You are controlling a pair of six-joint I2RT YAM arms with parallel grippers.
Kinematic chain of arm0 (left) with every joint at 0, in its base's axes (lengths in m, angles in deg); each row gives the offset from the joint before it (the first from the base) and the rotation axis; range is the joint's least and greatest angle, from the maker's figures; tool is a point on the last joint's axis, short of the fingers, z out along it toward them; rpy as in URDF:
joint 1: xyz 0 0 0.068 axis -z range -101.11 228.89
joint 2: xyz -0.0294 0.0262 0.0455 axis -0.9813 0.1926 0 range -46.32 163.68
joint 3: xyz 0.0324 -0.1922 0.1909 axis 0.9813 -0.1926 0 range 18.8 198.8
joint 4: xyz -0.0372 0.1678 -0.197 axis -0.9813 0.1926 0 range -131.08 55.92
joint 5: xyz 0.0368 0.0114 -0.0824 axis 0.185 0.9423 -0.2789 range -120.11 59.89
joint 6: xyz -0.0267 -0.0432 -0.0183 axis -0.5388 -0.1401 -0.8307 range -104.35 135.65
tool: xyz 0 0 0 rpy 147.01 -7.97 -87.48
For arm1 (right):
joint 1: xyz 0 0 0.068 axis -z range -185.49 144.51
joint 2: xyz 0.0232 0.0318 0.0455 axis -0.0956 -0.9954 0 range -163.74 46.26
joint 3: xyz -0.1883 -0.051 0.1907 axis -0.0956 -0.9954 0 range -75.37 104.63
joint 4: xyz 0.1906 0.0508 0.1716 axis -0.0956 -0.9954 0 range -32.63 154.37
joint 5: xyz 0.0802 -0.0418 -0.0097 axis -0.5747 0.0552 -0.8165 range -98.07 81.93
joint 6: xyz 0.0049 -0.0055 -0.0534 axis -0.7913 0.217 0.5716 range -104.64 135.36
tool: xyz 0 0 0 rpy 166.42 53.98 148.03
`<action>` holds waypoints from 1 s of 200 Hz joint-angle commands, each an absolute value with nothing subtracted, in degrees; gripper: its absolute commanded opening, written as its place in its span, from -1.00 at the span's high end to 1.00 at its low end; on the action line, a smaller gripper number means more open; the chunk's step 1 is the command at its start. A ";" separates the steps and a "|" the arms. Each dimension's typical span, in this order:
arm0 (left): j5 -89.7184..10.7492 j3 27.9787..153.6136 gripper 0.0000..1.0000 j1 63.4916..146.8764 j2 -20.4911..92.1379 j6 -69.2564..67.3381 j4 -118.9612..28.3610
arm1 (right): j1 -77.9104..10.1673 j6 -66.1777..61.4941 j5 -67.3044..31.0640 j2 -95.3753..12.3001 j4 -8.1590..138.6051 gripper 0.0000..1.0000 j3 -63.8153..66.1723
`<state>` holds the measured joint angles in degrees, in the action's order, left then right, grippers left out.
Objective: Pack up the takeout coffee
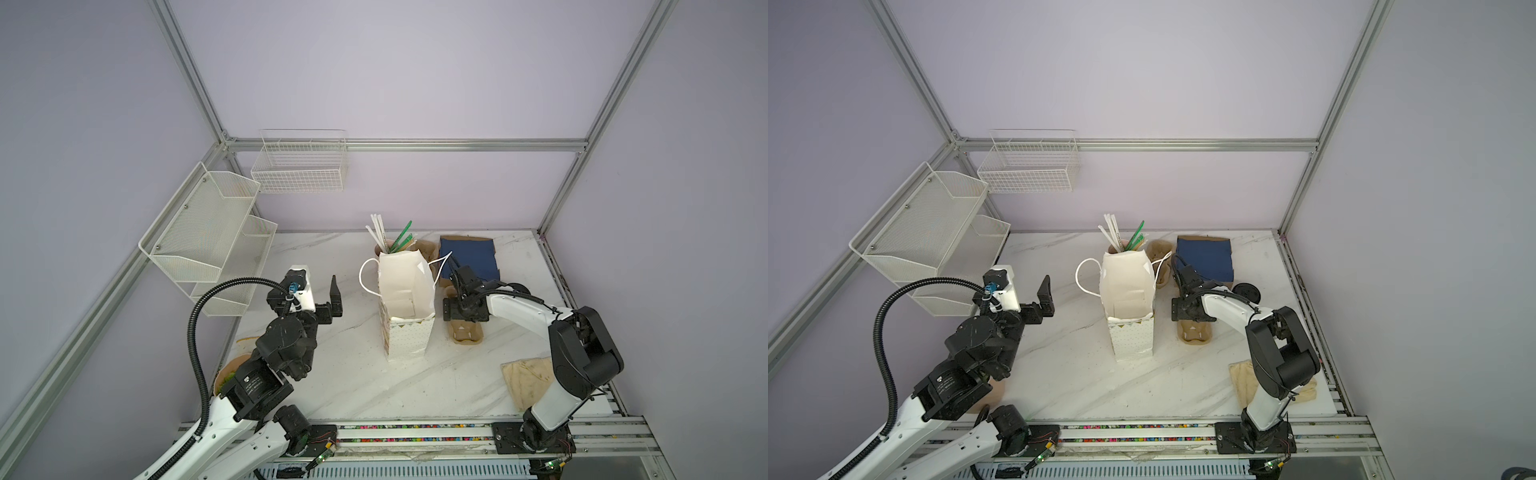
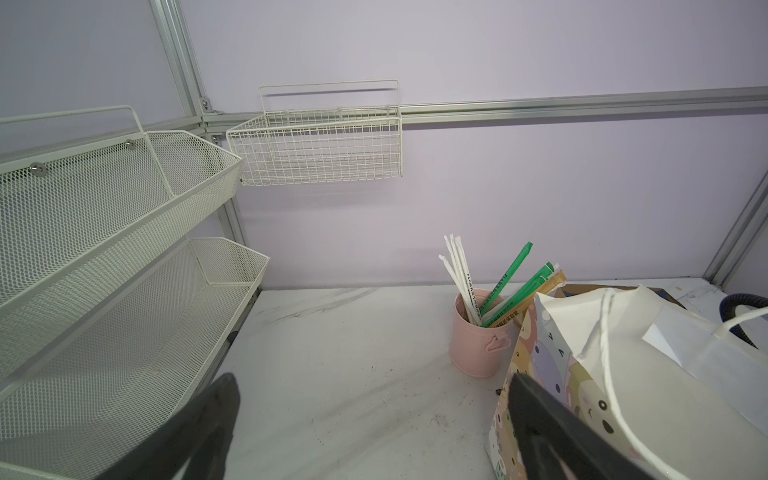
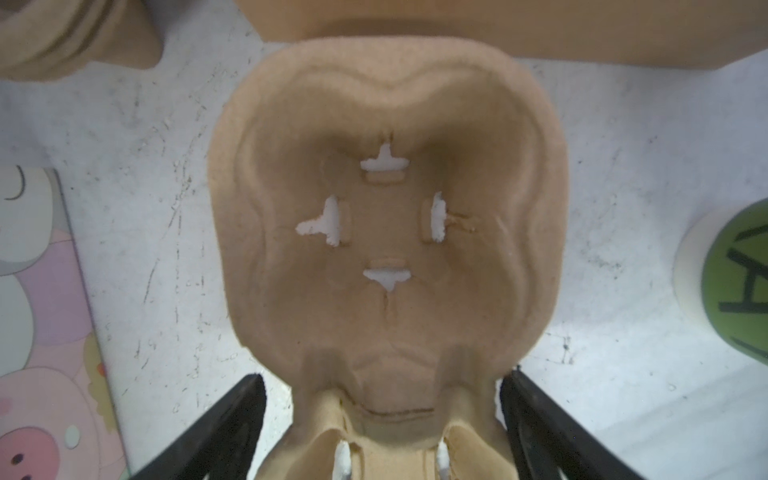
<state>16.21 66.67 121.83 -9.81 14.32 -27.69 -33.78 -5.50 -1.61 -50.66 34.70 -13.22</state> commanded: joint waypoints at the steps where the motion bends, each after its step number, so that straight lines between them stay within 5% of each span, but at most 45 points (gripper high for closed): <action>1: 15.24 65.27 -1.00 122.07 -9.54 13.89 -28.85 | -33.97 -4.86 -1.20 -51.49 34.93 -0.79 -13.13; 113: 13.14 67.37 -1.00 122.11 -6.53 9.41 -24.35 | -33.97 -5.27 -1.53 -51.40 35.07 -0.58 -13.01; 200: -2.08 67.03 -1.00 122.14 -8.43 -27.54 -0.66 | -33.88 -8.52 0.75 -42.31 30.92 -0.56 -12.34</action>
<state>4.28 66.89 121.83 -5.59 -13.54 -5.84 -33.78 -6.79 -1.30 -47.47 34.02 -13.25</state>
